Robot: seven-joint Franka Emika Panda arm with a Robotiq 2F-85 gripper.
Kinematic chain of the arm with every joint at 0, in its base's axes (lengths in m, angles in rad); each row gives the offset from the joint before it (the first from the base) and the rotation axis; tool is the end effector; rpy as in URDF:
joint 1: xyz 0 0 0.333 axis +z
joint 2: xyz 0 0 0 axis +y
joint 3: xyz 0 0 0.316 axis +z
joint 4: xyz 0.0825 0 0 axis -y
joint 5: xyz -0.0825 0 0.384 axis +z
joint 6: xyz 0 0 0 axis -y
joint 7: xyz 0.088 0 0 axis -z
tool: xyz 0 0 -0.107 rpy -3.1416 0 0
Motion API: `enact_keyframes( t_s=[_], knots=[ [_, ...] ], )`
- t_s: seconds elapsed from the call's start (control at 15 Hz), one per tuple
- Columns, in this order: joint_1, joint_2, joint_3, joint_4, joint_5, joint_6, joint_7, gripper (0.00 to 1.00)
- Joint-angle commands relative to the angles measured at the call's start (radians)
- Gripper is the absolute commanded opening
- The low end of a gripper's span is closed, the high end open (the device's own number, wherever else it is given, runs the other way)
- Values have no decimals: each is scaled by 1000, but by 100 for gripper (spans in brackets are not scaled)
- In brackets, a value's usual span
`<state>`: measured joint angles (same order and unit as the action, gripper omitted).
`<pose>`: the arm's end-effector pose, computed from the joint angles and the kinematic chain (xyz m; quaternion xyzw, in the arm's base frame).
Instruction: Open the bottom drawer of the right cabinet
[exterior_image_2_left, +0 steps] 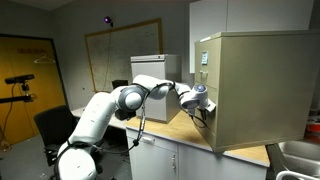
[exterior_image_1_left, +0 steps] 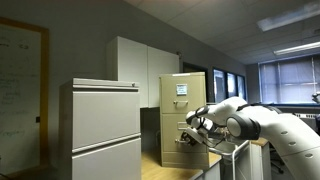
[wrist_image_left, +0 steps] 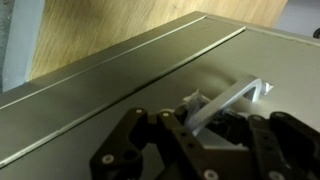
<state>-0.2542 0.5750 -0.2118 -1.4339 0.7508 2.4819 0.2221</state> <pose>0.6834 -0.3081 0.4165 -0.8006 0.4983 -0.2587 0.2093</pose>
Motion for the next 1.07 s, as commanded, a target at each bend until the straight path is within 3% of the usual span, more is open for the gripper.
enact_keyframes(
  t_s=[0.0,0.4,1.0],
  knots=[
    [34,-157,44,-191,-103,-41,-28,1],
    [26,-184,87,-263,-160,82,-28,1],
    [-2,-174,172,-354,-84,304,-88,1]
  ],
)
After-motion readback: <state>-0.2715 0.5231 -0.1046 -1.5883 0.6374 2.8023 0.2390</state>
